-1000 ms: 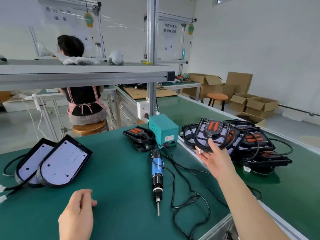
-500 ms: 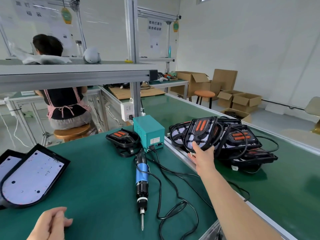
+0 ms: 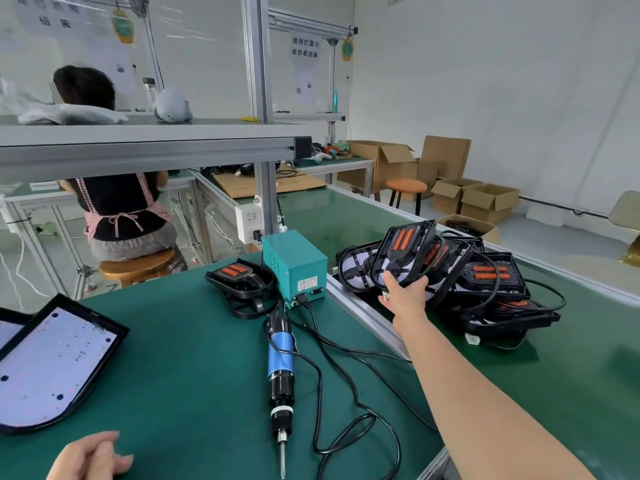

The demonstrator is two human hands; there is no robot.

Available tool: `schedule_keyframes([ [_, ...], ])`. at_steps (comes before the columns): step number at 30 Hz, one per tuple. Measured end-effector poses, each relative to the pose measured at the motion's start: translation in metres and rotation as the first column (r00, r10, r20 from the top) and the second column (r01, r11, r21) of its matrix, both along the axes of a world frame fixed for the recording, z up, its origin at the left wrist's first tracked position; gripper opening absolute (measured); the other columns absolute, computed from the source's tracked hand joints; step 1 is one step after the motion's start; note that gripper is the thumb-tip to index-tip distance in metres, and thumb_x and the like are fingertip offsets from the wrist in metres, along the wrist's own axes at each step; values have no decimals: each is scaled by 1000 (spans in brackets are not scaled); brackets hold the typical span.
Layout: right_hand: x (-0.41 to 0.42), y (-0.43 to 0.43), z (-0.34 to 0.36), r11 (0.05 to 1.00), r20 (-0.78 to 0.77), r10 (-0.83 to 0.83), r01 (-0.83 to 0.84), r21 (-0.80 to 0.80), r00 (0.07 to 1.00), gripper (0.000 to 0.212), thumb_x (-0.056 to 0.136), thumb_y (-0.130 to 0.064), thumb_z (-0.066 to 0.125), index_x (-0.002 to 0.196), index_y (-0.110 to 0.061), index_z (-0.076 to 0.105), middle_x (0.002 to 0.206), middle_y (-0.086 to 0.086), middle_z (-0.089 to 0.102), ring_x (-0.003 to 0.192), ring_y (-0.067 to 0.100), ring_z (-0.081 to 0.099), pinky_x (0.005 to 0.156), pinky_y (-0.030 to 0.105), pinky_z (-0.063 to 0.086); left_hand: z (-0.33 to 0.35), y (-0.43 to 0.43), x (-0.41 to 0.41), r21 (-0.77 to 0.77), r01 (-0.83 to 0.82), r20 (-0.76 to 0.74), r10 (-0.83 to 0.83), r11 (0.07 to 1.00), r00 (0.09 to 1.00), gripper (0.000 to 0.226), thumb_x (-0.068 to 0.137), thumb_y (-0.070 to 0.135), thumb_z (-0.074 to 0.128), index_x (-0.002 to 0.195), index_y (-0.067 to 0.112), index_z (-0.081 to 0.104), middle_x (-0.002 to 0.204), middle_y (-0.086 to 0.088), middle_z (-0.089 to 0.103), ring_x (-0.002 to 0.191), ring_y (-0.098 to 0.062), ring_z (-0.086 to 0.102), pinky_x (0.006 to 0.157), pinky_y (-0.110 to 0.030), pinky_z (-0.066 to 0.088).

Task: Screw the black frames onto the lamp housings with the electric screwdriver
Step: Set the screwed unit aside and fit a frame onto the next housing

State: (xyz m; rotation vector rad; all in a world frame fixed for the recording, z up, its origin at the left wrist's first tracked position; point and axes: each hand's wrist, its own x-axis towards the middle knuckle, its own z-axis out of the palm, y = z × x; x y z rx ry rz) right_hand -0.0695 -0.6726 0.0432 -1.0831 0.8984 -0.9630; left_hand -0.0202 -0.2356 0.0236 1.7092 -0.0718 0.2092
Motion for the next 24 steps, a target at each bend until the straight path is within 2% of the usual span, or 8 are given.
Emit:
schedule_keyframes([
  [3, 4, -6, 0, 1000, -33, -4, 3, -13, 999, 62, 94, -15, 71, 140, -25, 30, 142, 8, 41, 114, 28, 56, 95, 45, 57, -11, 0, 4, 41, -30, 27, 29, 999, 999, 29, 99, -18, 33, 98, 0, 56, 73, -15, 59, 51, 10, 59, 63, -1, 43],
  [9, 0, -25, 11, 999, -113, -13, 8, -40, 993, 76, 93, -19, 72, 151, -22, 23, 148, 10, 37, 116, 28, 52, 91, 42, 59, -31, 2, 9, 90, -71, 140, 58, 993, 988, 17, 96, -15, 49, 91, -2, 58, 66, -25, 63, 59, 9, 61, 62, 3, 42],
  [11, -1, -25, 13, 1000, -113, -9, 7, -24, 994, 74, 93, -20, 73, 148, -25, 25, 140, 6, 39, 115, 27, 52, 80, 35, 59, -33, 2, 10, 72, -79, 158, 67, 994, 985, 9, 95, -8, 58, 89, -1, 58, 65, -21, 63, 60, 6, 62, 62, 2, 42],
  [14, 0, -15, 11, 999, -132, -45, 46, 0, 990, 75, 91, -22, 75, 148, -29, 28, 125, 1, 41, 103, 24, 54, 64, 29, 55, -35, 0, 11, 62, -107, 149, 97, 992, 984, 14, 94, -14, 54, 88, -3, 60, 64, -19, 64, 61, 8, 62, 61, 3, 41],
  [16, 0, -10, 8, 997, -166, -80, 79, -10, 983, 80, 88, -22, 78, 150, -26, 27, 124, 5, 46, 97, 25, 58, 73, 35, 59, -34, 0, 11, 57, -109, 155, 99, 992, 983, 10, 93, -9, 60, 86, -1, 62, 64, -19, 64, 63, 6, 63, 60, 3, 42],
  [19, 0, -2, 7, 991, -185, -136, 137, -11, 973, 77, 87, -20, 79, 146, -15, 30, 138, 15, 49, 117, 34, 55, 103, 49, 51, -36, 2, 12, 50, -90, 175, 79, 995, 981, 6, 90, 7, 66, 84, 9, 63, 60, -15, 64, 68, -1, 66, 60, 2, 42],
  [21, 1, 4, 11, 983, -188, -176, 182, 16, 966, 79, 86, -17, 79, 145, -8, 28, 144, 19, 44, 124, 37, 51, 109, 51, 46, -39, 5, 13, 77, -85, 167, 71, 993, 983, 19, 92, -1, 65, 84, 16, 64, 60, -8, 67, 70, 3, 66, 60, 1, 42],
  [24, 0, 16, 15, 974, -173, -186, 205, 99, 967, 85, 88, -11, 76, 150, -4, 19, 152, 19, 37, 129, 35, 49, 111, 45, 42, -37, 8, 9, 112, -88, 172, 68, 990, 983, 25, 91, 1, 64, 83, 25, 64, 60, 2, 68, 70, 7, 65, 60, 0, 42],
])
